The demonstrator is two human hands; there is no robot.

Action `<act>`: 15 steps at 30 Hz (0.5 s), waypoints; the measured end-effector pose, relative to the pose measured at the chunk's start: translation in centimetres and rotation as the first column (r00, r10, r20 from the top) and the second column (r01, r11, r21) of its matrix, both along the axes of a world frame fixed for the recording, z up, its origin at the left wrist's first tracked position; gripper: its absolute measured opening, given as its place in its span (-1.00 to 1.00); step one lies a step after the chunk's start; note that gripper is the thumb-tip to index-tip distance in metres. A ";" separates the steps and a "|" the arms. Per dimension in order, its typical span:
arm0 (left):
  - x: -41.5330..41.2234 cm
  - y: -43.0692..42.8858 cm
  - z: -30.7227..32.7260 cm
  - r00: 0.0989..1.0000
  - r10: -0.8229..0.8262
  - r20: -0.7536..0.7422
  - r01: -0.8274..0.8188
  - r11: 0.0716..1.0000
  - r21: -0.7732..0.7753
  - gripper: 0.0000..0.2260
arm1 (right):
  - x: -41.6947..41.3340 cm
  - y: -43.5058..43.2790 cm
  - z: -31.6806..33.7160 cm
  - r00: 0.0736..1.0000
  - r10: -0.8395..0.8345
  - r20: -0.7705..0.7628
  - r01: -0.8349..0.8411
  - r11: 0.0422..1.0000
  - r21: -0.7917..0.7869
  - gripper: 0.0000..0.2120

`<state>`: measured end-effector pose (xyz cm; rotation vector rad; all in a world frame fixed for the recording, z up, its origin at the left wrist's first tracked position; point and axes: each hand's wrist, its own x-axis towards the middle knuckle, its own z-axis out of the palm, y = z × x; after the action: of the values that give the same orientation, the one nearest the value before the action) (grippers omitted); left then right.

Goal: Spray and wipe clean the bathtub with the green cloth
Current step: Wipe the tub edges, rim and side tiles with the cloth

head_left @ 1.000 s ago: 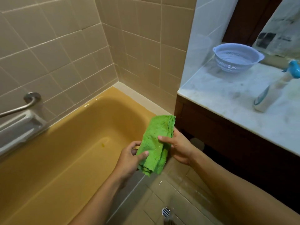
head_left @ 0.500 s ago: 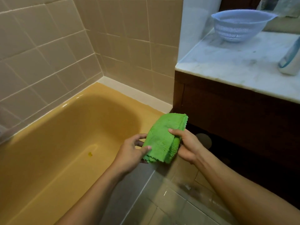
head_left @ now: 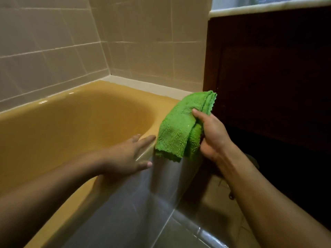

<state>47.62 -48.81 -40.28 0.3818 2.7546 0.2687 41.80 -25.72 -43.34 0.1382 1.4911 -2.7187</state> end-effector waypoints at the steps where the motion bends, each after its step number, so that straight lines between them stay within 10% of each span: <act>1: -0.2 -0.2 -0.6 1.000 0.003 0.024 -0.002 0.999 -0.038 -0.21 | -0.3 0.1 -0.6 0.999 -0.020 -0.026 0.020 1.000 0.009 -0.77; 7: -1.2 -0.7 -2.5 0.994 0.065 -0.085 -0.066 0.998 -0.008 -0.22 | -1.6 1.4 -2.1 0.969 -0.148 -0.197 0.185 0.966 0.182 -0.88; 15: -0.8 -0.4 -2.9 0.980 0.071 -0.187 -0.101 0.983 -0.153 -0.26 | -2.4 1.4 -4.7 0.889 -0.117 -0.443 0.404 0.656 0.638 -0.69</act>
<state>46.80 -49.20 -43.20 0.2558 2.9500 0.0307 39.41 -24.37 -48.06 -0.1633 2.8053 -2.2182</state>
